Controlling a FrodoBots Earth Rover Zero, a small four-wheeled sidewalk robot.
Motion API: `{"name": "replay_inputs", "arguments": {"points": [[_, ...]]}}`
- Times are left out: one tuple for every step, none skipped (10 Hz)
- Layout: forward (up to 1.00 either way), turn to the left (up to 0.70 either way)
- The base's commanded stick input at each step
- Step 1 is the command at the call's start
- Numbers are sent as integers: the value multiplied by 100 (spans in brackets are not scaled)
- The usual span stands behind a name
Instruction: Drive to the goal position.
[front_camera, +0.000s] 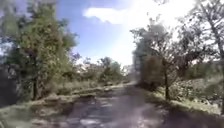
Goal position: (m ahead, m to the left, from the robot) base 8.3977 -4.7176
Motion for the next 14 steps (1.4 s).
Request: {"name": "replay_inputs", "arguments": {"points": [[70, 0], [70, 0], [70, 0], [70, 0], [70, 0], [70, 0], [70, 0], [70, 0], [70, 0], [70, 0], [70, 0], [70, 0], [70, 0], [70, 0]]}}
